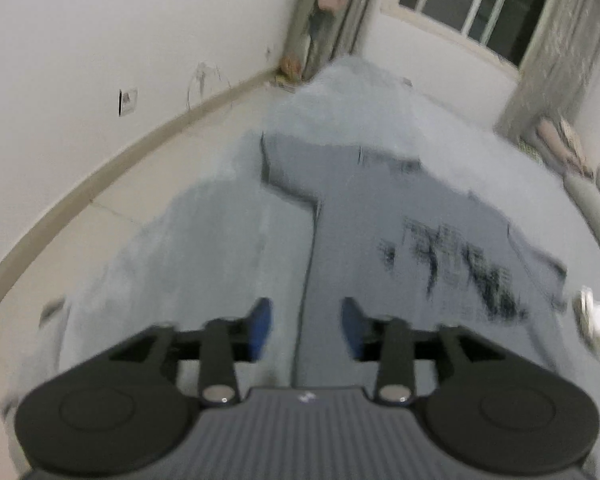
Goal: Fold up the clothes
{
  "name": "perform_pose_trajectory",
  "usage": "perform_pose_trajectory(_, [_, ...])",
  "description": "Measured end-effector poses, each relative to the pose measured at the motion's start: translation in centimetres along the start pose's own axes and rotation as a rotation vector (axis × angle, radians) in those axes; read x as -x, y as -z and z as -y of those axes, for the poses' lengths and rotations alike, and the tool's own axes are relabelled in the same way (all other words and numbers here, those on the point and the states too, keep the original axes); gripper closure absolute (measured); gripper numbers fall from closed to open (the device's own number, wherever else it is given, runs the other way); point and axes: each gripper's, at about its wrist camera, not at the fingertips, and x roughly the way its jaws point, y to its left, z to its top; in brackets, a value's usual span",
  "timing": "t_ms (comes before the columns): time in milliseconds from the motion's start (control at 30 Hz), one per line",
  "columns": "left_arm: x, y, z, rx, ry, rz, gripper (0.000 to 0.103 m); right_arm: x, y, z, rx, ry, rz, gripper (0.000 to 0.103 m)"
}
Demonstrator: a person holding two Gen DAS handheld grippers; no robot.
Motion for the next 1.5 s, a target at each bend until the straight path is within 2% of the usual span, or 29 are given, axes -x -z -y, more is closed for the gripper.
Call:
perform_pose_trajectory(67, [-1.3, -1.4, 1.8, -0.018, -0.006, 0.026, 0.052, -0.9, -1.9, 0.6, -0.032, 0.002, 0.019, 0.058])
perform_pose_trajectory(133, [-3.4, -2.2, 3.6, -0.048, -0.002, 0.024, 0.037, -1.8, -3.8, 1.2, -0.065, 0.003, 0.038, 0.055])
perform_pose_trajectory(200, [-6.2, -2.8, 4.9, -0.063, 0.001, -0.001, 0.035, -2.7, -5.8, 1.8, -0.097, 0.005, 0.057, 0.055])
perform_pose_trajectory(300, [-10.3, -3.6, 5.3, -0.029, 0.005, -0.057, 0.035, -6.4, -7.4, 3.0, -0.148, 0.006, 0.031, 0.055])
perform_pose_trajectory(400, [-13.3, -4.5, 5.3, 0.003, -0.006, -0.059, 0.035, -9.7, -8.6, 4.5, -0.237, 0.0, 0.009, 0.055])
perform_pose_trajectory(567, [-18.9, -5.7, 6.2, -0.015, -0.049, -0.101, 0.031, -14.5, -10.6, 6.2, -0.268, 0.033, -0.002, 0.055])
perform_pose_trajectory(667, [-21.4, -6.2, 6.9, -0.075, -0.102, -0.078, 0.025, -16.9, -11.9, 6.3, -0.256, 0.042, 0.013, 0.055])
perform_pose_trajectory(733, [-22.1, -6.0, 6.9, -0.107, -0.129, -0.064, 0.011, -18.3, -12.5, 5.9, -0.214, 0.062, -0.003, 0.055])
perform_pose_trajectory(833, [-22.8, -5.8, 6.6, -0.151, -0.17, -0.048, 0.01, -20.4, -12.5, 5.9, -0.177, 0.123, -0.033, 0.053])
perform_pose_trajectory(900, [-23.3, -5.7, 6.4, -0.181, -0.198, -0.037, 0.01, -20.5, -12.5, 6.5, -0.195, 0.115, -0.017, 0.056])
perform_pose_trajectory(967, [-23.5, -5.6, 6.1, -0.175, -0.202, -0.036, 0.011, -20.2, -12.2, 6.4, -0.166, 0.142, -0.025, 0.099])
perform_pose_trajectory(1067, [-23.6, -5.5, 6.0, -0.179, -0.197, -0.038, 0.01, -19.9, -11.6, 5.5, -0.066, 0.176, -0.031, 0.1])
perform_pose_trajectory(1233, [-22.9, -6.2, 4.9, -0.11, -0.173, -0.03, 0.01, -19.1, -11.8, 7.2, -0.168, 0.232, -0.028, 0.1])
perform_pose_trajectory(1300, [-22.6, -6.5, 4.3, -0.084, -0.178, -0.016, 0.009, -18.7, -11.7, 7.8, -0.193, 0.232, -0.031, 0.09])
perform_pose_trajectory(1367, [-22.4, -6.5, 3.9, -0.08, -0.197, -0.004, 0.006, -18.4, -11.7, 7.9, -0.207, 0.227, -0.019, 0.05])
perform_pose_trajectory(1433, [-22.8, -6.2, 3.8, -0.092, -0.208, -0.017, 0.006, -18.2, -11.7, 8.1, -0.22, 0.223, -0.007, 0.042])
perform_pose_trajectory(1500, [-23.0, -5.8, 4.2, -0.117, -0.22, -0.027, 0.006, -18.6, -11.5, 7.9, -0.215, 0.187, -0.023, 0.042])
